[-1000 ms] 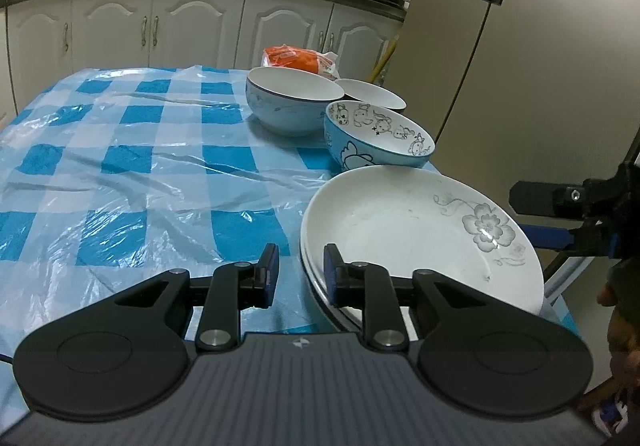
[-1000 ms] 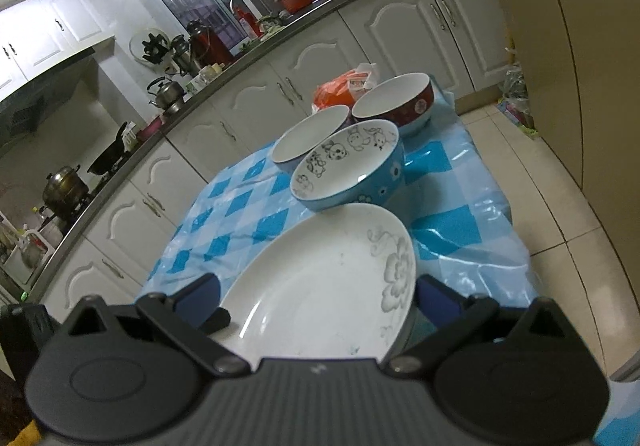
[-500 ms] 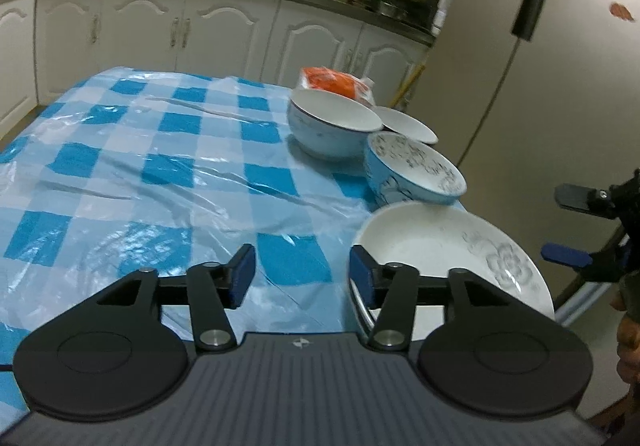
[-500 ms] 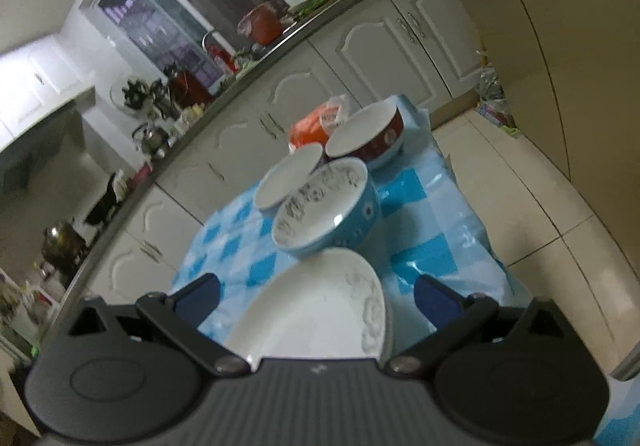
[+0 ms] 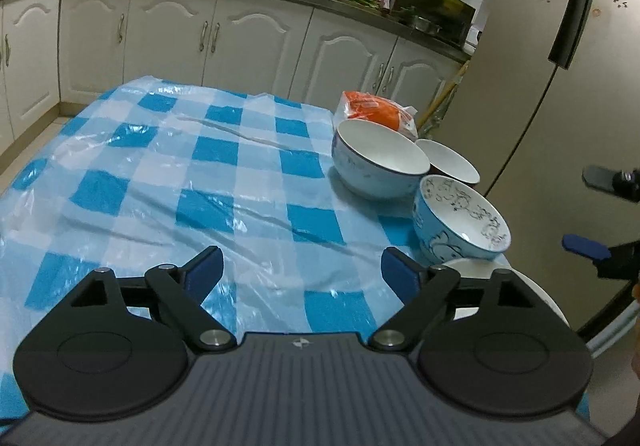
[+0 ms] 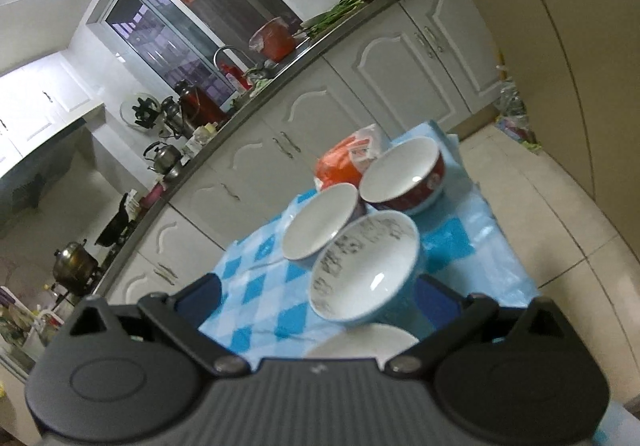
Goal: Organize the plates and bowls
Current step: 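Move both tools to the white bowl with purple-patterned outside, then close both tools on the white bowl's rim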
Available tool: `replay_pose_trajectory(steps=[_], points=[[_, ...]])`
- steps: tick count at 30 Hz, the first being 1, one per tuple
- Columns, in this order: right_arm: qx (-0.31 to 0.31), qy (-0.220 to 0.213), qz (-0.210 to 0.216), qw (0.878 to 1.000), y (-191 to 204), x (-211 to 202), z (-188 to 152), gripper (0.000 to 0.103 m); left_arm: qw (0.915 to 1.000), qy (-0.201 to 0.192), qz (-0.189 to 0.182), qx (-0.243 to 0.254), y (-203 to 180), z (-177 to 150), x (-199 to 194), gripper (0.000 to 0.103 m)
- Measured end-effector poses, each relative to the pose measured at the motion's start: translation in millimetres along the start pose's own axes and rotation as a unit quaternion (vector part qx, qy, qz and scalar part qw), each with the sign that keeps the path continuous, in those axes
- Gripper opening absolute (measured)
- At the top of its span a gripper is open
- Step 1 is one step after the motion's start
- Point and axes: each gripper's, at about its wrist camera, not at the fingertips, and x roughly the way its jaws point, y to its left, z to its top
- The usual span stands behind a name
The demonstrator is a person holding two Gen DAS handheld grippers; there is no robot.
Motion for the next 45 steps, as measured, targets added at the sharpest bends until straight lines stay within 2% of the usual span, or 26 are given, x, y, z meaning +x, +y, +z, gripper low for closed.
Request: replay_pose_trajectory(steps=[2, 13, 22, 27, 30, 33, 34, 42, 44, 45], points=[[0.002, 0.005, 0.006, 1.000, 2, 9, 7, 0.097, 1.0000, 0.000, 0.001, 0.001, 1, 5, 5, 0.103], [-0.010, 0.040, 0.025, 0.999, 5, 69, 44, 0.097, 0.9999, 0.002, -0.008, -0.011, 3, 36, 43, 0.103], [0.000, 0.094, 0.045, 0.995, 1, 120, 60, 0.097, 0.9994, 0.014, -0.023, -0.022, -4, 61, 88, 0.103], [-0.005, 0.114, 0.037, 0.993, 3, 137, 62, 0.097, 0.9988, 0.015, -0.032, -0.033, -9, 73, 115, 0.102], [-0.005, 0.122, 0.026, 0.992, 0, 143, 65, 0.097, 0.9980, 0.019, -0.036, -0.049, -10, 79, 132, 0.096], [-0.003, 0.135, 0.030, 0.990, -1, 152, 66, 0.097, 0.9970, 0.030, -0.038, -0.061, -13, 81, 151, 0.076], [-0.003, 0.140, 0.027, 0.990, -1, 155, 66, 0.097, 0.9970, 0.033, -0.037, -0.060, -14, 82, 156, 0.066], [-0.002, 0.153, 0.020, 0.988, -3, 170, 69, 0.098, 0.9973, 0.042, -0.032, -0.052, -25, 80, 185, 0.053], [-0.003, 0.154, 0.016, 0.988, -4, 173, 68, 0.100, 0.9974, 0.045, -0.032, -0.046, -28, 80, 191, 0.042], [-0.004, 0.156, 0.013, 0.988, -4, 175, 69, 0.100, 0.9976, 0.046, -0.030, -0.043, -29, 79, 194, 0.042]])
